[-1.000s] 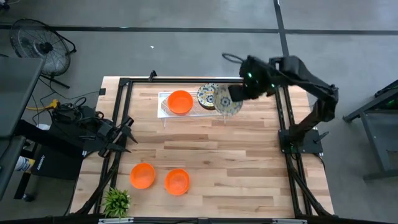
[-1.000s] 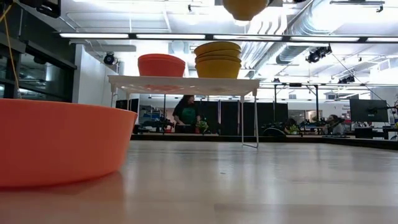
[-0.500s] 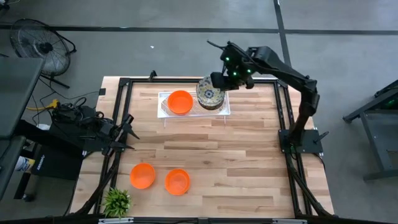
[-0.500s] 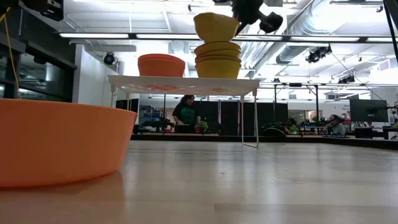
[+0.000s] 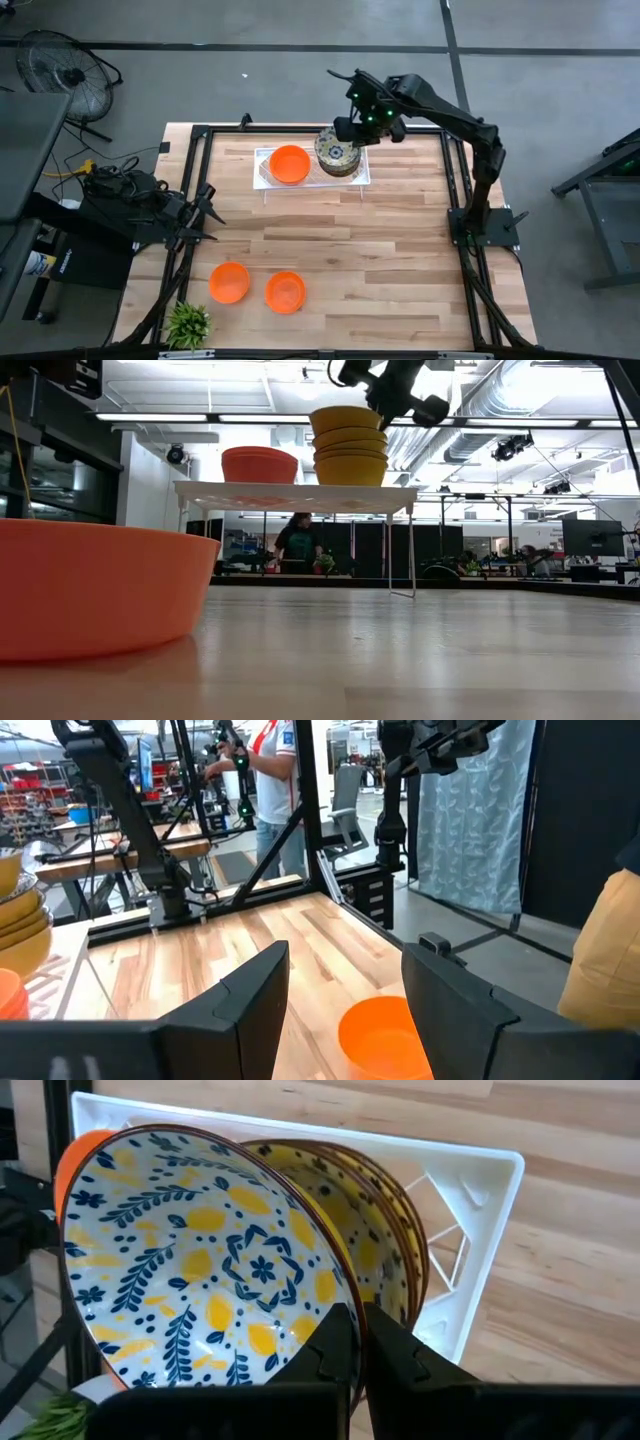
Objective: Pick & Place Mini bowls
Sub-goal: Stack the white patterned bowl on the other white patterned bowls on the shelf
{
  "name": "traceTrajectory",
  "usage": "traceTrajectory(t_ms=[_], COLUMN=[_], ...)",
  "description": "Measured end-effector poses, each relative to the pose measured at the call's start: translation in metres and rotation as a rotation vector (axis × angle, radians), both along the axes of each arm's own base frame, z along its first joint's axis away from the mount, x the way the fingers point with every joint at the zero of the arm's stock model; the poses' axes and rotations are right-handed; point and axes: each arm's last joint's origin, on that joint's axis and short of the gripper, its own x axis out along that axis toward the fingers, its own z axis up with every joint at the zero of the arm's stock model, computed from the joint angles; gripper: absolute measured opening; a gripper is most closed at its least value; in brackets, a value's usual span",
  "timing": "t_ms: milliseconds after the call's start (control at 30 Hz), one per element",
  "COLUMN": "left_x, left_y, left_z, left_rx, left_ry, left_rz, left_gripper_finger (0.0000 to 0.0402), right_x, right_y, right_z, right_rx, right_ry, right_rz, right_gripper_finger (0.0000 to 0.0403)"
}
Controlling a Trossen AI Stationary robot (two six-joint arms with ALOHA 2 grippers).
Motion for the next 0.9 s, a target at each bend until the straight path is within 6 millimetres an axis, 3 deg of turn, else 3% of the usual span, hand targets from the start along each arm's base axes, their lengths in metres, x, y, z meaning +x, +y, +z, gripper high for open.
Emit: traceTrajectory(t_ms=[233, 433, 900], left_x=[0.0000, 0.0000, 0.0002], left_y=[0.0000, 0.0000, 0.0005], left_z=[0.0001, 0.0001, 0.0001], left_rx=[-0.005, -0.005, -0.020], left_ry=[0.001, 0.001, 0.008], left_rz=[0.001, 0.001, 0.017], left_gripper_finger=[0.0191, 0.0191, 0.0191], right_x=[0.0007, 0.0001, -0.0082], right_y=[-0.0015, -0.0013, -0.0017], right_z=[-0.0021, -0.0020, 0.0053], right_rx=[-0.032, -0.039, -0.066], right_ry=[0.023, 0.026, 0.009], right_rz=[-0.001, 0.019, 0.071], right_gripper_finger=[0.0004, 0.0033, 0.0147])
